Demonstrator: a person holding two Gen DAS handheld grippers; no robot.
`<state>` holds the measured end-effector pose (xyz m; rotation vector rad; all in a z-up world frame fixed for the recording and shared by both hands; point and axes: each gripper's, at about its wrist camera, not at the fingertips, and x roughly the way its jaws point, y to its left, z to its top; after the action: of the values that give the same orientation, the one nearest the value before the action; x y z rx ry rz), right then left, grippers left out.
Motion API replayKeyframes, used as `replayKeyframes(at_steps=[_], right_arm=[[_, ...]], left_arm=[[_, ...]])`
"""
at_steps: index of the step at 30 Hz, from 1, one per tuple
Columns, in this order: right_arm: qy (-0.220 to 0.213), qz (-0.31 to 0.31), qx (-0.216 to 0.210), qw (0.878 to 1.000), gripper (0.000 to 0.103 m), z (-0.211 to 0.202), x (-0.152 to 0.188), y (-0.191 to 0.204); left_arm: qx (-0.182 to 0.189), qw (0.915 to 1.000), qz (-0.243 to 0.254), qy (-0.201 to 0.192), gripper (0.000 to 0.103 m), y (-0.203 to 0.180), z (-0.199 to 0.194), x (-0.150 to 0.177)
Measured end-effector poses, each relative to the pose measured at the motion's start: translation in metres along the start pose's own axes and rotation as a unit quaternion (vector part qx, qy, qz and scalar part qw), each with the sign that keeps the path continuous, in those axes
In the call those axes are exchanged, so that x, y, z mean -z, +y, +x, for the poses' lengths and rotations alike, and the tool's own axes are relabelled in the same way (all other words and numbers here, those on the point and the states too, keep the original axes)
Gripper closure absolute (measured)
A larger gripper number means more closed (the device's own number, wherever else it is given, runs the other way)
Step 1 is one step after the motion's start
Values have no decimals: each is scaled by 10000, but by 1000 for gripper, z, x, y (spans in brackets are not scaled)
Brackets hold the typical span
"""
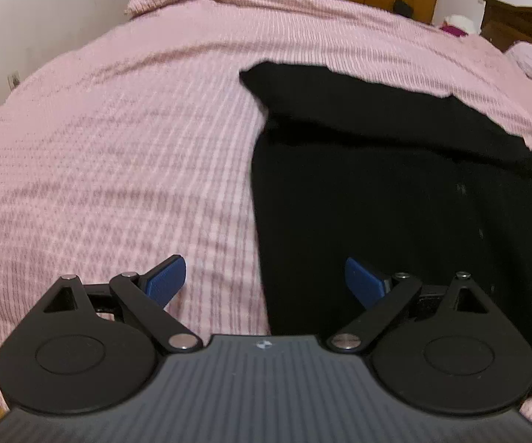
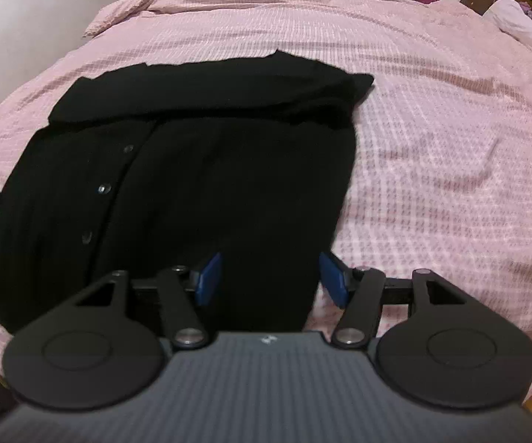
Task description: Fold small clothes
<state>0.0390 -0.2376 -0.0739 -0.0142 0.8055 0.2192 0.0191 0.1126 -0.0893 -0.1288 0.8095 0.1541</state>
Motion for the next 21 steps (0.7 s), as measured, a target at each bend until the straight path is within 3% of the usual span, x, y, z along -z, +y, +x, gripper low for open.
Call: replayKeyframes(at_steps=[5, 7, 8, 9, 11, 14, 21], right_arm=[[-35, 119, 28, 9999, 42, 9, 4, 1], [-105, 61, 81, 9999, 58, 10, 7, 3], [-117, 24, 125, 9999, 82, 10, 8, 4], [-138, 17, 162, 9998, 94, 9, 9, 3], [-262, 206, 107, 9994, 95, 3, 11, -3], [-407, 301, 359, 9981, 95, -12, 17, -13], [-275, 617, 231, 9974, 94, -13, 25, -29]], left_arm=[[-47, 9999, 39, 134, 7, -3, 7, 12], [-69, 9998, 14, 172, 7, -3, 8, 16], [-77, 9998, 10, 180, 7, -3, 9, 17], [-86, 9998, 24, 179, 7, -4, 9, 18], [-113, 9997, 77, 180, 7, -7, 9, 19], [-89, 9997, 99, 187, 7, -8, 9, 19], [-51, 9994, 171, 288, 7, -10, 9, 29]])
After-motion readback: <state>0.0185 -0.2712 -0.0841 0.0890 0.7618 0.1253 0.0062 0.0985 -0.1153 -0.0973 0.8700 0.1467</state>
